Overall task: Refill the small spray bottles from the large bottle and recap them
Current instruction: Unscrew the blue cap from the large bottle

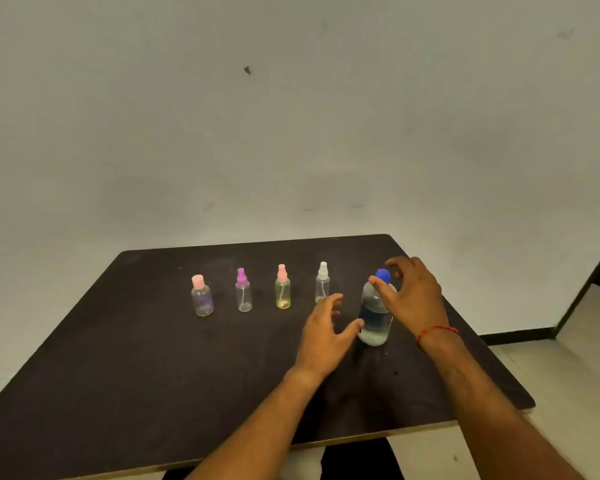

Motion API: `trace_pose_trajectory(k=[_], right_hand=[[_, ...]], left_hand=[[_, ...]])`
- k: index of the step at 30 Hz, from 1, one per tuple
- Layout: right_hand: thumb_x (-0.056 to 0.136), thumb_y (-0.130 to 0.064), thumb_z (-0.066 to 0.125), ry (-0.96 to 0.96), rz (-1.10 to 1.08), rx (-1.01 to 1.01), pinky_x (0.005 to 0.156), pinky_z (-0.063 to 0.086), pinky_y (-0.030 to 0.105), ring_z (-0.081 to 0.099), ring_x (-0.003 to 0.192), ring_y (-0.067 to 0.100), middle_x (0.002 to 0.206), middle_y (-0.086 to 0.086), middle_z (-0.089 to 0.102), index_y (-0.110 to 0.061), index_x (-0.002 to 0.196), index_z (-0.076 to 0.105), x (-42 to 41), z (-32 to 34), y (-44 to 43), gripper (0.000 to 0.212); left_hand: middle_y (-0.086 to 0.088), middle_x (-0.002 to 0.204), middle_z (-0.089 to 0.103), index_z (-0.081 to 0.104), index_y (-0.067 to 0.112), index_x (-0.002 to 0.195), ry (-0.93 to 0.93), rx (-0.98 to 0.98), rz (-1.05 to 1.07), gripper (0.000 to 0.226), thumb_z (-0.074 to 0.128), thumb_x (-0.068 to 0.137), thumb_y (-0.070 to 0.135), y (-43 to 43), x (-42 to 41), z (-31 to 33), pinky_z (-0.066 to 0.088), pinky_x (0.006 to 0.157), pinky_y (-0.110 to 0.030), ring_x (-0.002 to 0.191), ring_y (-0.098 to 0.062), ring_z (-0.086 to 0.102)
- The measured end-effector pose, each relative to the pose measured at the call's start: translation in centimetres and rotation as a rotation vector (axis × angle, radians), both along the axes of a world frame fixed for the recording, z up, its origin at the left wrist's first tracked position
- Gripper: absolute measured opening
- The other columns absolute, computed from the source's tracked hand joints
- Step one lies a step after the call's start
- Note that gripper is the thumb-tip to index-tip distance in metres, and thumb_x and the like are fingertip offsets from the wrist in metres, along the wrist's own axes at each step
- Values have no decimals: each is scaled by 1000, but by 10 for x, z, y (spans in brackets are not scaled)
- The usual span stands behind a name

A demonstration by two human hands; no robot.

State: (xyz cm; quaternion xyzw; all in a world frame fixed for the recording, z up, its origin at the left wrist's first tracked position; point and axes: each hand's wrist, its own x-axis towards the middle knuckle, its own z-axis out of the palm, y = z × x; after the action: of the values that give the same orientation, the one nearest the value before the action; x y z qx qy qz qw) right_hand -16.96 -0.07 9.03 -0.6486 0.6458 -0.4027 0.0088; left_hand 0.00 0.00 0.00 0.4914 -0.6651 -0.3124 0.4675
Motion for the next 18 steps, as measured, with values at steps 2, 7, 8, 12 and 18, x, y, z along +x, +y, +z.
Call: trace_pose_trajectory(k=[2,7,8,12,18], right_hand=[[82,-40,73,-5,10,60,75,44,21,56,88,13,104,2,61,-20,110,61,-3,3,-5,36],[81,-35,76,3,16,105,74,45,19,58,84,12,97,-1,64,-21,105,64,-7,3,-10,30],[81,-34,76,12,19,111,75,45,19,58,84,12,97,-2,65,-21,106,64,-7,5,-11,30],[81,-30,77,11,6,139,81,48,22,58,85,13,98,0,65,-17,107,65,-4,7,-17,32],[83,-21,75,12,62,170,83,50,26,59,86,15,99,0,65,-17,104,66,-5,10,-21,24]], left_hand=[[13,143,52,42,30,147,-24,40,-34,79,76,80,54,-8,-17,1,50,105,-30,126,-2,52],[17,134,58,46,35,141,30,50,-110,76,79,76,57,-22,-44,3,51,105,-32,125,-1,55],[18,129,61,49,36,137,33,45,-129,70,80,76,54,-24,-46,6,52,102,-32,120,-1,58],[17,115,66,54,36,129,43,15,-125,60,84,78,43,-31,-50,8,56,95,-27,107,1,63],[17,112,67,55,38,126,-6,-11,-121,60,84,75,48,-37,-48,9,57,93,-30,105,-1,64]])
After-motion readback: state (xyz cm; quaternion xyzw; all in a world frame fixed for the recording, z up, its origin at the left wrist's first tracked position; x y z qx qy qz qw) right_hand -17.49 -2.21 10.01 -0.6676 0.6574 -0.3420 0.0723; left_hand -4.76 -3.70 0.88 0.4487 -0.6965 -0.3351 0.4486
